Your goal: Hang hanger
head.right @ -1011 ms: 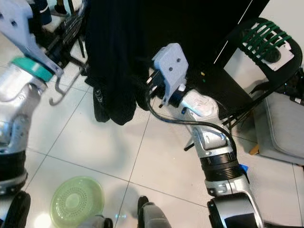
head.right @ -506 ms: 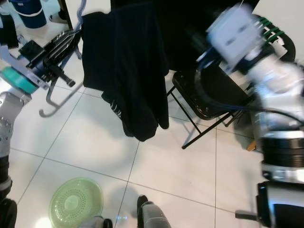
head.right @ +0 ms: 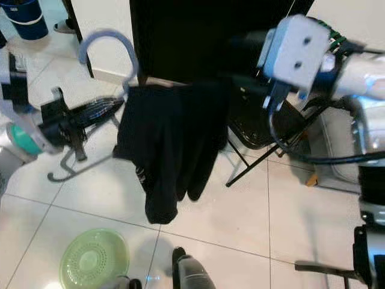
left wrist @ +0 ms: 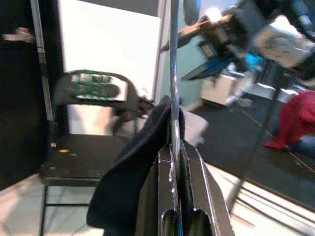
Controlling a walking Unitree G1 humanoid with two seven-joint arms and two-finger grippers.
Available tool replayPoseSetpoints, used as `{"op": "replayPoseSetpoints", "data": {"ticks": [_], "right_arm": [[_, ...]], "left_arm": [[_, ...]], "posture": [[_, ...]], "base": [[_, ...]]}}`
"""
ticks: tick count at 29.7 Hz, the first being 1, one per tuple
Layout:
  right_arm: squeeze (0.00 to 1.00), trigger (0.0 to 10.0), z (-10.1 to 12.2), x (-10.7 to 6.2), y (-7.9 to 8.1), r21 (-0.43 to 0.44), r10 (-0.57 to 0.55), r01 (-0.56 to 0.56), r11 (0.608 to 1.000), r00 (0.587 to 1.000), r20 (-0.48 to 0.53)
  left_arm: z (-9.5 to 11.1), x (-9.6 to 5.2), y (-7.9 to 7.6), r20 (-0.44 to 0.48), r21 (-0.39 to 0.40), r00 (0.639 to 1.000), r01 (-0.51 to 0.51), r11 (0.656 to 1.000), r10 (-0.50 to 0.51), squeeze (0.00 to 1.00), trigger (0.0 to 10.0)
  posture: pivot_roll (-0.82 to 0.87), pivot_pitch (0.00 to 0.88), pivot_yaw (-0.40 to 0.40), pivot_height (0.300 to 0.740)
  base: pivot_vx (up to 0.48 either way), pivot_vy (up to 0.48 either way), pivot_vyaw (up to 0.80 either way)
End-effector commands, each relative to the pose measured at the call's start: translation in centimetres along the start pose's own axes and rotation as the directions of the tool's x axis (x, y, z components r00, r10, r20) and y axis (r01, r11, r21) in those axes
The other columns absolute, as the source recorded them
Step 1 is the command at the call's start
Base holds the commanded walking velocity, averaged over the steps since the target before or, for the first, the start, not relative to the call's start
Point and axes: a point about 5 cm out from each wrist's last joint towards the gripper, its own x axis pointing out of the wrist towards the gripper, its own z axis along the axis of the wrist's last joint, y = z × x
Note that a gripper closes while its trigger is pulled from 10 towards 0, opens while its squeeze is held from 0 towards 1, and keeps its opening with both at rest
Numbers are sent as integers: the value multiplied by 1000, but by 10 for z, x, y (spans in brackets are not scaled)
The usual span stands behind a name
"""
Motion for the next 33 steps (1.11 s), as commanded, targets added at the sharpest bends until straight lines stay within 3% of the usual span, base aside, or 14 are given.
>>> {"op": "replayPoseSetpoints", "data": {"ticks": [1, 4, 11, 21, 24, 25, 26, 27, 33], "right_arm": [[0, 10000, 1, 1, 3, 13, 30, -30, 999, 999, 14], [0, 10000, 4, 7, 17, 113, 174, -183, 977, 981, 86], [0, 10000, 7, 15, 31, 163, 307, -330, 930, 940, 149], [0, 10000, 6, 25, 46, 219, 377, -418, 882, 903, 207], [0, 9569, 6, 27, 48, 233, 386, -433, 871, 896, 220], [0, 7922, 5, 29, 51, 248, 396, -447, 860, 889, 230], [0, 7922, 5, 29, 51, 248, 396, -447, 860, 889, 230], [0, 0, 5, 32, 53, 267, 386, -444, 855, 889, 245], [0, 0, 4, 35, 55, 306, 376, -453, 837, 883, 279]], "left_arm": [[7, 2, -8, 23, 18, 998, 61, 998, -61, 0, 10000], [16, -2, -15, -13, 35, 988, 151, 988, -151, 0, 10000], [24, 1, -20, -8, 42, 975, 224, 974, -224, 0, 10000], [32, 5, -24, 7, 64, 966, 259, 964, -260, 0, 10000], [33, 6, -24, 8, 72, 965, 260, 963, -261, 0, 10000], [35, 6, -24, 10, 78, 964, 264, 962, -265, 0, 10000], [35, 6, -24, 10, 78, 964, 264, 962, -265, 0, 10000], [35, 7, -24, 6, 82, 963, 266, 960, -268, 0, 10000], [32, 7, -26, -8, 82, 962, 273, 959, -273, 0, 10000]], "posture": [[-132, 92, -10, 740], [-124, 94, -19, 740], [-123, 93, -23, 740], [-110, 88, -30, 740], [-110, 88, -30, 740], [-108, 86, -31, 740], [-108, 86, -31, 740], [-103, 84, -33, 740], [-102, 84, -32, 740]], "base": [[0, 0, 0], [0, 0, 0], [0, 0, 0], [0, 0, 0], [0, 0, 0], [0, 0, 0], [0, 0, 0], [0, 0, 0], [0, 0, 0]]}}
